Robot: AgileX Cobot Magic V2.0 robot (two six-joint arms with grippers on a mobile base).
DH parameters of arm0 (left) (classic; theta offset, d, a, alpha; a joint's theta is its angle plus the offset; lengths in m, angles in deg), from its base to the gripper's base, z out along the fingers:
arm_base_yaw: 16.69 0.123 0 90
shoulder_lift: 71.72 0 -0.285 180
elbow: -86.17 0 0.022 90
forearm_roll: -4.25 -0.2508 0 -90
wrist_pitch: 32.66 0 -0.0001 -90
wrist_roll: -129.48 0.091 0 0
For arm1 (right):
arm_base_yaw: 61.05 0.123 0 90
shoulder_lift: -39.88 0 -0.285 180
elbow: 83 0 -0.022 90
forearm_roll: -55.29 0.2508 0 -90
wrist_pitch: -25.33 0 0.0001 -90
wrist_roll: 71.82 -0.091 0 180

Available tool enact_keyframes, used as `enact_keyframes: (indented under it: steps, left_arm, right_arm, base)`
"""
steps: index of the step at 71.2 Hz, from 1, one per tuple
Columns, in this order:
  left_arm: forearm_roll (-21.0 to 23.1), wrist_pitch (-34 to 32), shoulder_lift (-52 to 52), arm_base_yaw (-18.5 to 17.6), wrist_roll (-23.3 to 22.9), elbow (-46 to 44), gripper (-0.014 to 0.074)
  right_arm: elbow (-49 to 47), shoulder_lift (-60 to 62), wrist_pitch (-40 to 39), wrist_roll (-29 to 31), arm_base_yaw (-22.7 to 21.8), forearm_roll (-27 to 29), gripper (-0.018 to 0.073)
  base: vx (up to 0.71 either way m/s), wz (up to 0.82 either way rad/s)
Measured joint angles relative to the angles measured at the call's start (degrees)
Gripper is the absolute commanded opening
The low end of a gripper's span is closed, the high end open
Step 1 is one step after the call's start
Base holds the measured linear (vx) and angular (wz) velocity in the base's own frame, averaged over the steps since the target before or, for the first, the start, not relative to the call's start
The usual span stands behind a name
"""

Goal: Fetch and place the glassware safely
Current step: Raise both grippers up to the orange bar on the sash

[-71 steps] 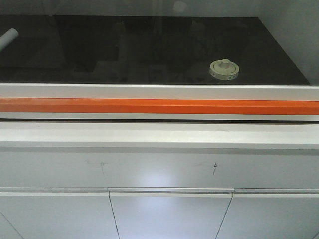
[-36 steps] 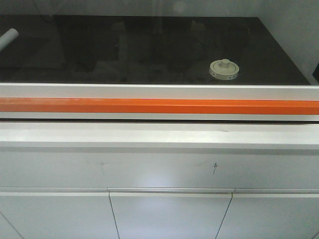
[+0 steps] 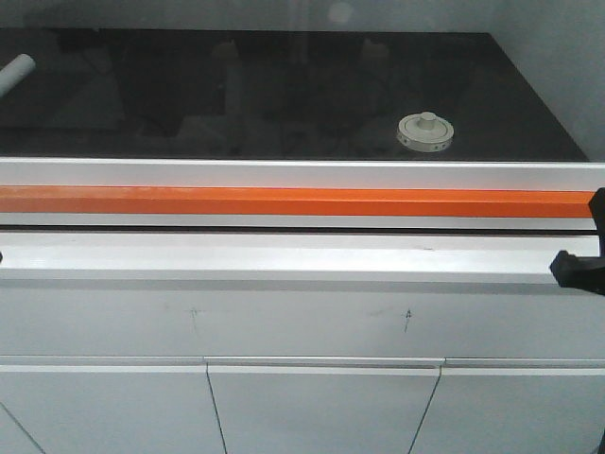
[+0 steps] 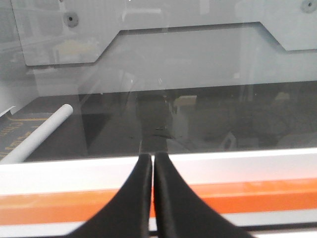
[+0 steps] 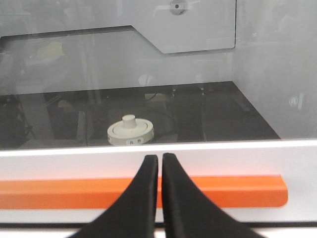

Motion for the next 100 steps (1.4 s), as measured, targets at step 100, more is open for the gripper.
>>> enact_keyframes:
  steps: [100]
  left_arm:
    - [-2.6, -35.4, -25.2, 0.0, -3.4, 13.5, -0.0001]
  right_arm:
    - [2.9, -37.6, -35.9, 6.0, 0.0, -0.5, -0.0004]
  base:
    - [0.00, 0.00]
